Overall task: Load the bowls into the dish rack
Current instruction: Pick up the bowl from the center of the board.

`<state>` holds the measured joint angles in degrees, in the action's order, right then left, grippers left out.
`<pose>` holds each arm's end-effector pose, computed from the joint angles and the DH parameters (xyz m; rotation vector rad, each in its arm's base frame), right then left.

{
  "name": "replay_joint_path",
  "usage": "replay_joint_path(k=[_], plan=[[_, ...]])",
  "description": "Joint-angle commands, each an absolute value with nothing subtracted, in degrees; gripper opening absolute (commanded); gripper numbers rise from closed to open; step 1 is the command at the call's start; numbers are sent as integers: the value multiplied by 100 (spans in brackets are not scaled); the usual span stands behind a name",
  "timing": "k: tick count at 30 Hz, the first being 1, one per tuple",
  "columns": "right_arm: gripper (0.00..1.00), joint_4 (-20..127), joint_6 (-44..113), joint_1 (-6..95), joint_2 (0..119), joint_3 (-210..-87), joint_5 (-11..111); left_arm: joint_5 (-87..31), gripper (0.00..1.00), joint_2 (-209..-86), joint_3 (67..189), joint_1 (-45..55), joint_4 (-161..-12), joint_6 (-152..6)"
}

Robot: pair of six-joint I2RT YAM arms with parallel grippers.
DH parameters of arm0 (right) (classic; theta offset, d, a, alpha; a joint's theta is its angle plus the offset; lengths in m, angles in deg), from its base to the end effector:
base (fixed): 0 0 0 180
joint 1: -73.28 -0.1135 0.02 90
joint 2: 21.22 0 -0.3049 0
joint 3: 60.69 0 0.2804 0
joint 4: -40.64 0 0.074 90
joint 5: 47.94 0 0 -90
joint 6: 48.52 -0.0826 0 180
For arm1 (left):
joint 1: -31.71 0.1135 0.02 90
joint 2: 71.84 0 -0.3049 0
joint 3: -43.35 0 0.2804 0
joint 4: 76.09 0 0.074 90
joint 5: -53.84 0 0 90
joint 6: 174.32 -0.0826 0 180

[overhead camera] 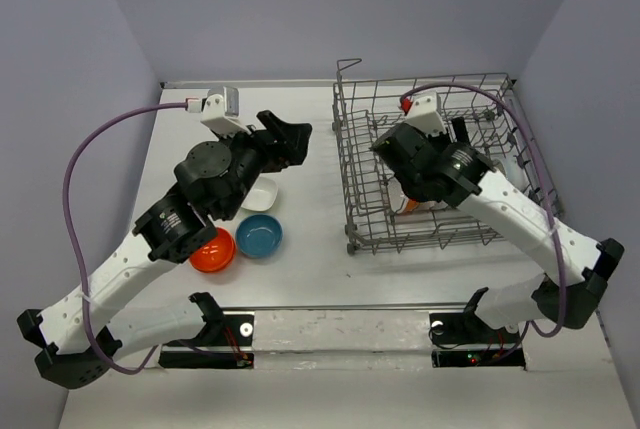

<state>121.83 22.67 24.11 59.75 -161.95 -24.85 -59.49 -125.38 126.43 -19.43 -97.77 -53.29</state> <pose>0.2451 0.1674 0.4189 -0.1905 1.9969 -0.7963 0.1705 -0.1595 0.5175 -0.0860 1.5034 -0.8770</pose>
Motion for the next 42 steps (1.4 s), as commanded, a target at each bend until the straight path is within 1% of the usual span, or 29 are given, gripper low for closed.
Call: replay_joint_path(k=[1,3,4,7,10,13,19,23,24,29,34,42], plan=[[82,11726,2372,2379,5272,-16358,-2387,-6744,90,-12633,12831,-1822,-10214,-5365],[82,11270,2486,2379,5034,-16332,-2132,-6876,90,-12668,12778,-1743,-10347,-5199],[82,11102,2513,2379,4928,-16271,-1705,-6877,90,-12694,12743,-1612,-10409,-5145],[84,10416,2688,2379,4489,-15964,-1218,-6658,89,-12782,12481,-1182,-10594,-4846],[83,10055,2706,2379,4216,-15831,-1007,-6342,89,-12765,12042,-681,-10533,-4549],[85,9791,2794,2379,4005,-15673,-769,-6288,90,-12712,11567,-328,-10454,-4162],[86,9685,2812,2379,3987,-15383,-532,-6402,90,-12510,10722,568,-10339,-3353],[88,9536,2794,2379,3873,-15145,-479,-6393,90,-12413,10291,1201,-10312,-3211],[87,9527,2812,2379,3855,-15101,-513,-6306,91,-12404,10221,1498,-10286,-3202],[88,9387,2987,2379,3793,-15031,-663,-5885,91,-12369,9756,2211,-10076,-3114],[88,9343,3049,2379,3820,-15048,-646,-5909,92,-12413,9631,2555,-9987,-3114],[89,9299,3058,2379,3785,-14908,-566,-6647,93,-12457,9754,2705,-10365,-3018]])
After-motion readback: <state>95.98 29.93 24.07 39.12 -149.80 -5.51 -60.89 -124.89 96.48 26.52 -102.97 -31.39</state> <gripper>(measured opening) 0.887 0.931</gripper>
